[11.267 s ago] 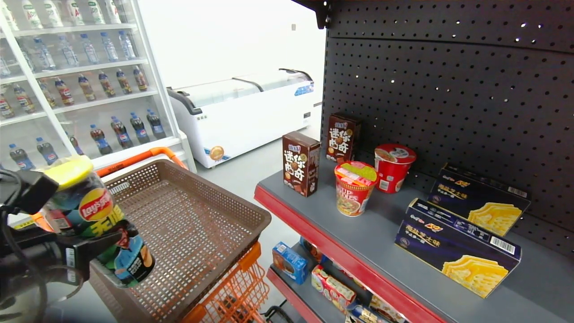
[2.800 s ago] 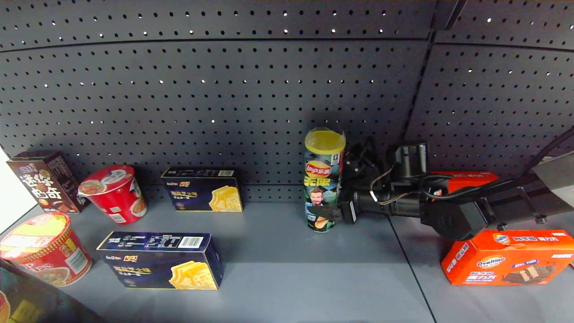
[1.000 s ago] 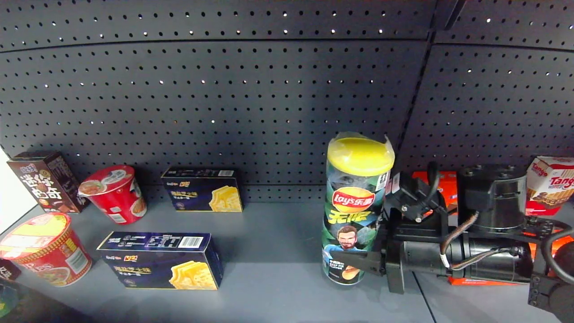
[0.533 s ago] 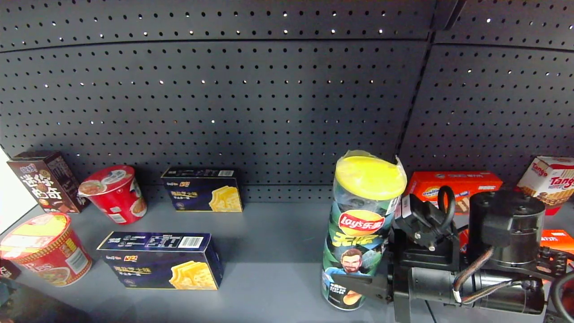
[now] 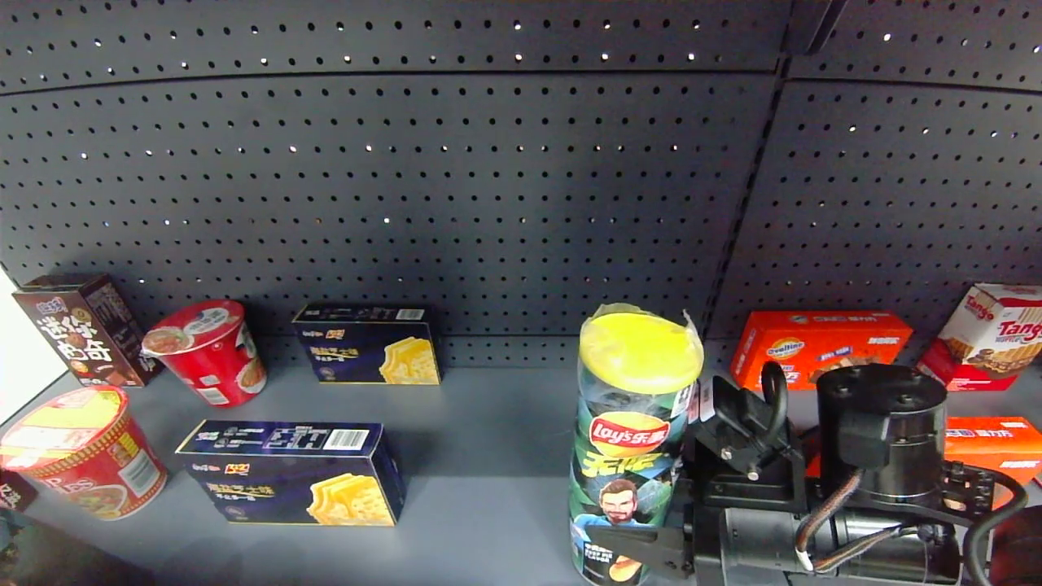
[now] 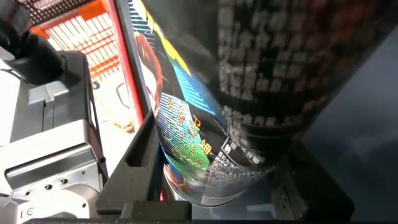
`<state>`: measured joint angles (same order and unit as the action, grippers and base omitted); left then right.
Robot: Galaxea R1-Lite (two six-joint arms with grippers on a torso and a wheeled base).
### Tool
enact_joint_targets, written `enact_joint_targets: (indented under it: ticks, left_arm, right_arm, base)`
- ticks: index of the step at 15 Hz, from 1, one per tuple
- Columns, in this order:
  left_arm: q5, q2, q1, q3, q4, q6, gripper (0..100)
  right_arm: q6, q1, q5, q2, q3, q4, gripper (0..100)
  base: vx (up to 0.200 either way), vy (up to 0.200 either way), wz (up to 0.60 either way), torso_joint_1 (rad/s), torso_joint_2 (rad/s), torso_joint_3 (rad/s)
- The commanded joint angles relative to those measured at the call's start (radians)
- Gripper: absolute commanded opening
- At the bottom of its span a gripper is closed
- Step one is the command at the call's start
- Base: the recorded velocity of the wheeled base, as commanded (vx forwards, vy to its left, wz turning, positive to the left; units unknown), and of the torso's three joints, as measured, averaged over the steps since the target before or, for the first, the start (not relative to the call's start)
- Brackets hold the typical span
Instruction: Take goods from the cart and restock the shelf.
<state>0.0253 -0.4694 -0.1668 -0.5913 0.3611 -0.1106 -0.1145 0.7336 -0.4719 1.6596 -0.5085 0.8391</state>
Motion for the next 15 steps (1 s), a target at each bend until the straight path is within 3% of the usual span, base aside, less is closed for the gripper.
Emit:
enact_joint_targets:
  ticks: [1,11,12,15]
  left_arm:
    - [-0.001,0.003,0.000,-0.002,0.009,0.000,0]
    - [0.001,0.017,-0.002,0.001,0.013,0.000,0]
    - [0.001,0.017,-0.002,0.001,0.013,0.000,0]
    - [-0.001,0.021,-0.002,0.001,0.013,0.000,0]
  right_arm:
    - [-0.001,0.003,-0.001,0.040,-0.015,0.000,0]
    - [-0.002,0.032,-0.001,0.083,-0.027,0.015,0]
    - [-0.004,0.032,-0.001,0.085,-0.022,0.015,100]
    - [-0.004,0.026,-0.001,0.081,-0.022,0.020,100]
  base:
    - [0.000,0.000,0.00,0.000,0.00,0.000]
    - [0.000,0.000,0.00,0.000,0.00,0.000]
    - [0.000,0.000,0.00,0.000,0.00,0.000]
    - [0.000,0.000,0.00,0.000,0.00,0.000]
